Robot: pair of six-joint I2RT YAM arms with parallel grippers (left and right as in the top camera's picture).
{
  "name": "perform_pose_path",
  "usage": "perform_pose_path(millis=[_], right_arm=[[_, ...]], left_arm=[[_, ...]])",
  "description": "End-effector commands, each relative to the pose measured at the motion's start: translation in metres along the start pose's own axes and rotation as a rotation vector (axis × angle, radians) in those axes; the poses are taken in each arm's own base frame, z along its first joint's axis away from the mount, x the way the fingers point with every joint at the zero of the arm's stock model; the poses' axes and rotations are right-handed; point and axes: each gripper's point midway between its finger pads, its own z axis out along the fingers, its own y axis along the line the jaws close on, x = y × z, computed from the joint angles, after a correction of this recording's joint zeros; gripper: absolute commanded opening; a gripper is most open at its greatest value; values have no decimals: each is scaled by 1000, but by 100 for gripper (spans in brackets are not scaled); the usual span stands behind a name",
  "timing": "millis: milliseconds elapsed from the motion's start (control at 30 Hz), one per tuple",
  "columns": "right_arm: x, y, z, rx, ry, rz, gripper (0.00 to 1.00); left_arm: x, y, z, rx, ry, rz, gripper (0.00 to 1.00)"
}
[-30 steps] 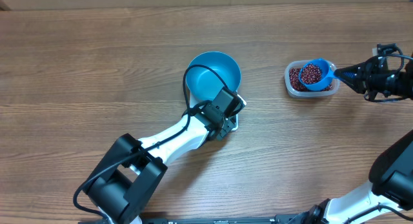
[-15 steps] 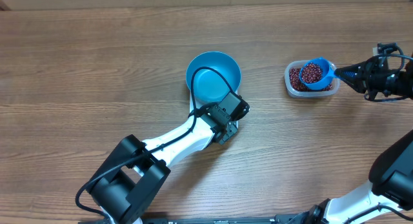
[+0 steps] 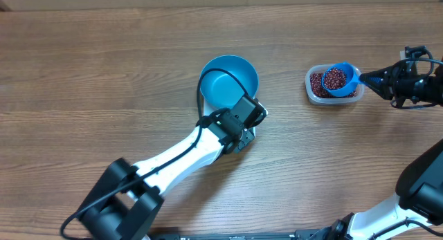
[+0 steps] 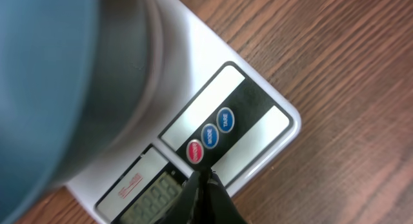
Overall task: Scoop item into bowl and weigh 150g on scale
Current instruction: 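Pull the left gripper back from the scale buttons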
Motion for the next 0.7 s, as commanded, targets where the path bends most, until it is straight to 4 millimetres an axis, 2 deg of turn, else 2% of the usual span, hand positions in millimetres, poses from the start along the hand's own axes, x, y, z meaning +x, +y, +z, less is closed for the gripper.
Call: perform_pose_path(millis=[0,167,267,300,367,400,667], right_arm=[[-3,1,-1,-13,-6,-11,4],[-3,1,-1,-13,-6,-11,4],[-3,1,-1,-13,-6,-11,4],[-3,1,-1,-13,-6,-11,4],[-3,1,-1,-13,-6,-11,4],[-3,1,-1,-13,-6,-11,4],[-3,1,-1,-13,-6,-11,4]], left_arm=[[-20,10,-36,-15,-88,-37,4],[-21,13,-68,-1,-125,-62,4],[-17,14,-88,6,-140,-78,23],[-16,15,-94,6,-145,-79,38],[-14,16,-106,10,-155,-80,88],[-12,16,-111,19,-159,-80,100],[7,20,-142,28,-152,-109,100]])
